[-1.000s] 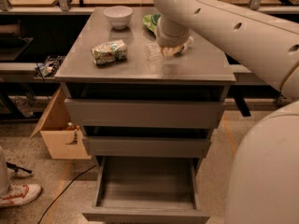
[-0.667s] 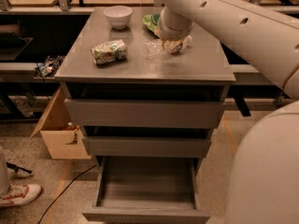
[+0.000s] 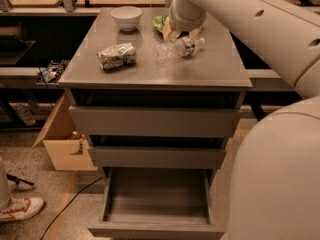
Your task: Place water bottle into bottom drawer
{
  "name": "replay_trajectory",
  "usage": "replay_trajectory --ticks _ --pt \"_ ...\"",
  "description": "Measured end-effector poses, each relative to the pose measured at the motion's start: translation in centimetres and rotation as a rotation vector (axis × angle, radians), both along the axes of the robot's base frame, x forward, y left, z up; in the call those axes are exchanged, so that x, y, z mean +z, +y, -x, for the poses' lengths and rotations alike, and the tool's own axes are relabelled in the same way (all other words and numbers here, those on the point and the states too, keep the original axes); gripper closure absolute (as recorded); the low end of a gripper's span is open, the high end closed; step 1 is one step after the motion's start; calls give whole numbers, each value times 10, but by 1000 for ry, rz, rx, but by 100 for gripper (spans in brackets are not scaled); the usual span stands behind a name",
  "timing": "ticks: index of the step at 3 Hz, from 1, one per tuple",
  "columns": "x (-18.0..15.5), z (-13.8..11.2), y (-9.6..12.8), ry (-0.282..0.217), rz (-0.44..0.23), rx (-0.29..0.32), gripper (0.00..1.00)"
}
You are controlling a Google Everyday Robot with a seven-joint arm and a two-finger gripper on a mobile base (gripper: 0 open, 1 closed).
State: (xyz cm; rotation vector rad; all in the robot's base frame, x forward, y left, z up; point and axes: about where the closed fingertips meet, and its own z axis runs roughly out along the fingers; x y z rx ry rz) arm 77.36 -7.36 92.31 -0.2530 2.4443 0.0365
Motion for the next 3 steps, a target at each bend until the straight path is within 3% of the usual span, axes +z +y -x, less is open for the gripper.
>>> replay_trajectory --ticks 1,2,3 --pt "-1 0 1 2 -1 -1 0" --pt "-1 0 1 2 -1 -1 0" --pt "-2 -4 -2 19 -15 -80 0"
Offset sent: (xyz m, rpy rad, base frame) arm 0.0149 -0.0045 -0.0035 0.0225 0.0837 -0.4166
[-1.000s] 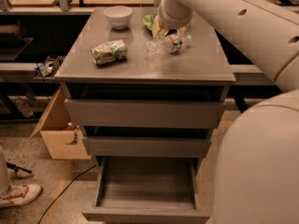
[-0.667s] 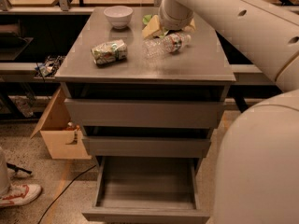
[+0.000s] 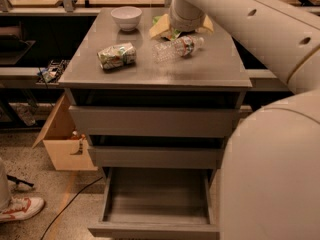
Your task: Place water bottle into bottom drawer
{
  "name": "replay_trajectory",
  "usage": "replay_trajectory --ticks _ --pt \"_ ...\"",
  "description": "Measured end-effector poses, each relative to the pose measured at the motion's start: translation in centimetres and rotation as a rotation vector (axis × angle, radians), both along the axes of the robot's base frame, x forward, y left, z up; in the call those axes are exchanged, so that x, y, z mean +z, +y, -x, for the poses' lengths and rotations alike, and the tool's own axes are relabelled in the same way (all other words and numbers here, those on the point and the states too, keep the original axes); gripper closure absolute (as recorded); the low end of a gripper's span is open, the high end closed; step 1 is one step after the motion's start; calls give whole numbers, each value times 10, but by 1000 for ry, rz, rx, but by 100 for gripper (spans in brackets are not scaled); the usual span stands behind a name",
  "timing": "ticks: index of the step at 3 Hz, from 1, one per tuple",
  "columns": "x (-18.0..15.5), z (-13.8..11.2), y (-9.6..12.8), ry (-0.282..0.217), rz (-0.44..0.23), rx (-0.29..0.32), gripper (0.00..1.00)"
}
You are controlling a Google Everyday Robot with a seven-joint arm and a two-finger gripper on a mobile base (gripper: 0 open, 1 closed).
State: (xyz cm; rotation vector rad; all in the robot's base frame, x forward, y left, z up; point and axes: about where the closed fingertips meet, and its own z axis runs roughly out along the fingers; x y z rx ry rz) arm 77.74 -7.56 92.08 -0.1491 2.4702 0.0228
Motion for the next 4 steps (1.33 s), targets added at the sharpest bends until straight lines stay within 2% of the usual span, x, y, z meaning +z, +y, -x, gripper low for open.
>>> replay_trajectory --ticks 2,3,4 --pt "-10 -13 -10 85 -63 -376 0" --pt "-30 -17 -12 163 -100 -603 0" --pt "-56 -19 -14 232 -144 -784 0"
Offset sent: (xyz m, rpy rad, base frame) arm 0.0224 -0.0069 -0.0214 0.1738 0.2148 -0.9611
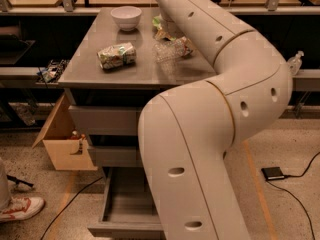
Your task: Place water bottle into bottom drawer
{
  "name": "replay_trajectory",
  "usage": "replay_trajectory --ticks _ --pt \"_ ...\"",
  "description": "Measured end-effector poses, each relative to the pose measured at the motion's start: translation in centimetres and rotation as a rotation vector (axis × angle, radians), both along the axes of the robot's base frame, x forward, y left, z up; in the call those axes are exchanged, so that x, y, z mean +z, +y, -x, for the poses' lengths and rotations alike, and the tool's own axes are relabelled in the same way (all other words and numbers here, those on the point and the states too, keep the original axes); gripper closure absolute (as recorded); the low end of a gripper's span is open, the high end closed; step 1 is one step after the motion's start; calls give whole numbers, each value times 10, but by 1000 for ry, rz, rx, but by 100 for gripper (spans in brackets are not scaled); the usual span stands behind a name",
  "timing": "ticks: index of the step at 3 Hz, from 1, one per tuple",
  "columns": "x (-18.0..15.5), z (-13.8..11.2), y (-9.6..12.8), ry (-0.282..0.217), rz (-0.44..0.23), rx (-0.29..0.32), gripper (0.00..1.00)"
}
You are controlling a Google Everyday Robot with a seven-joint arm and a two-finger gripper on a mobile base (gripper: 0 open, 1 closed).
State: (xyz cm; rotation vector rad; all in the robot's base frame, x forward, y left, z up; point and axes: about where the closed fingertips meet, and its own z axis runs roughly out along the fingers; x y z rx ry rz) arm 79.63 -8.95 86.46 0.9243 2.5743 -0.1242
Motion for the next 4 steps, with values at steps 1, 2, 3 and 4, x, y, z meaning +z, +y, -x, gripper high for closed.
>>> replay_trajectory --ticks 1,2,3,4 --pt "-17 -1 -2 32 -29 -91 15" --pt "-21 -4 -3 29 -46 -129 38" --pt "-12 -7 1 5 -62 -122 61" --pt "5 -8 6 -33 -84 -94 85"
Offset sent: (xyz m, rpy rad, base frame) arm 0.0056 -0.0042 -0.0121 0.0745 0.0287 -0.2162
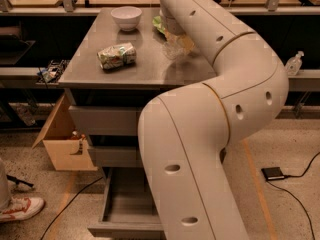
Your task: Place water bottle into bottom drawer
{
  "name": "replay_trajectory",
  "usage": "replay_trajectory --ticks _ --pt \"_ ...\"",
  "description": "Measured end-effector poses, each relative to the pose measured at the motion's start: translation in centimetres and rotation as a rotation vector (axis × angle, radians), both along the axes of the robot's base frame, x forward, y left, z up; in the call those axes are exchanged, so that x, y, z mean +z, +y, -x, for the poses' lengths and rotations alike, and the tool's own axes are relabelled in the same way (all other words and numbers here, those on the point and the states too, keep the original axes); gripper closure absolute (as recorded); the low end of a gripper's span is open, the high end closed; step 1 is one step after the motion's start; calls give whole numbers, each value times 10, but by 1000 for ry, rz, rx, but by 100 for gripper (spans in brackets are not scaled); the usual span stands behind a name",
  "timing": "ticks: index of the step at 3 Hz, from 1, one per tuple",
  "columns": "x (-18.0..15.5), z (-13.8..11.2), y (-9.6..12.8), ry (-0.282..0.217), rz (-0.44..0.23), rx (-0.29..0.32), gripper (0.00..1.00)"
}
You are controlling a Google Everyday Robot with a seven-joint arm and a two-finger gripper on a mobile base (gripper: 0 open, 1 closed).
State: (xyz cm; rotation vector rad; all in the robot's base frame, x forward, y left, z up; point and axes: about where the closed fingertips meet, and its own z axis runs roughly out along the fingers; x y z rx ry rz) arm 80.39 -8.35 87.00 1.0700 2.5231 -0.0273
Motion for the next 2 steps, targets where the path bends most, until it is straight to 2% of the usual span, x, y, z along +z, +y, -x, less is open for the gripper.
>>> replay_trajectory --ticks 1,2 --pt "17 3 6 -33 -28 41 100" --pt "31 12 10 -60 -64 110 100"
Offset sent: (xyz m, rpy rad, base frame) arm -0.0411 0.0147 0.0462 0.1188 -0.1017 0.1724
